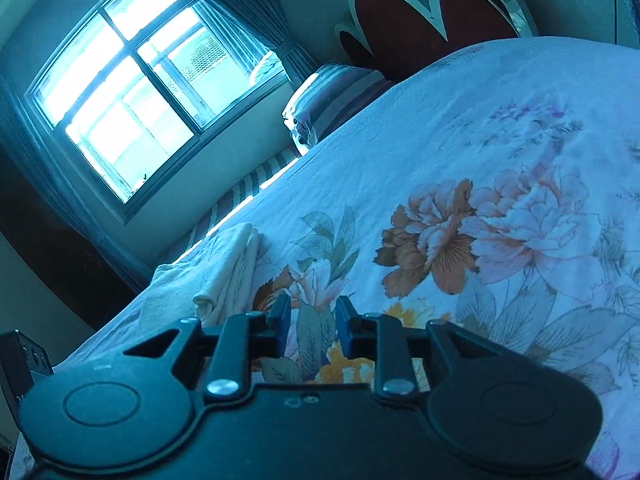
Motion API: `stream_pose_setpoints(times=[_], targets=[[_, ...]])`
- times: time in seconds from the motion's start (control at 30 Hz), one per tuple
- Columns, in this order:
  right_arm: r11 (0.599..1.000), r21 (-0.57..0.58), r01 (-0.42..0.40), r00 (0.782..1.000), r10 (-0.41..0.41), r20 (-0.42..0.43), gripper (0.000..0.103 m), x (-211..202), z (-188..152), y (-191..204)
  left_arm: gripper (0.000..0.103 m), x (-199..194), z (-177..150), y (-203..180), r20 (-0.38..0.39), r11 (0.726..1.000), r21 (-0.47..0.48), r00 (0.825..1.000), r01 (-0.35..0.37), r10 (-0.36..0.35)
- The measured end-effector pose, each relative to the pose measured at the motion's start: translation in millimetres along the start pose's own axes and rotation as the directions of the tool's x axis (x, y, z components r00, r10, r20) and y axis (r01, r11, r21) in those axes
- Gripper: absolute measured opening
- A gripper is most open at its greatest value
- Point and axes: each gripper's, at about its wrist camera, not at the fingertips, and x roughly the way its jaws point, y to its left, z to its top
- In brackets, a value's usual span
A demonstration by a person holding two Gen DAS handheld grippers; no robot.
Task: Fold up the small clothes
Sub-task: 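Grasp the sweater's folded edge with the left gripper and lift it, then fold the lifted edge over the sweater and release with the left gripper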
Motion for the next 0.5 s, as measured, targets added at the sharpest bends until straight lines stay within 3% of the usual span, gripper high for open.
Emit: stream_pose_setpoints(times=[0.07, 0.17, 0.27, 0.37, 0.5], targets=[[1.0, 0.012, -0.004, 1.0, 0.004, -0.01, 0.026, 3, 0, 1, 0.087, -20, -1, -9, 0.0, 1.0, 0.023, 1.0, 0.02, -0.02], [0.998, 0.03, -0.052, 0.998, 0.053, -0.023, 0.026, 3, 1, 13, 0.087, -67, -13, -4, 0.039, 1.0, -0.022, 0.999, 0.007, -0.006], [0.99, 0.026, -0.137, 0.987, 0.138, -0.082, 0.029, 7, -5, 39, 0.087, -106, -36, 19, 0.08, 0.989, -0.046, 0.986, -0.141, 0.144], [0.978, 0.033, -0.205, 0.962, 0.208, -0.177, 0.037, 25, -19, 65, 0.086, -124, -53, 57, 0.025, 0.951, -0.098, 0.954, -0.294, 0.297], [0.977, 0.101, -0.186, 0.942, 0.207, -0.266, 0.038, 48, -42, 81, 0.086, -130, -54, 77, 0.045, 0.937, -0.116, 0.94, -0.33, 0.337]])
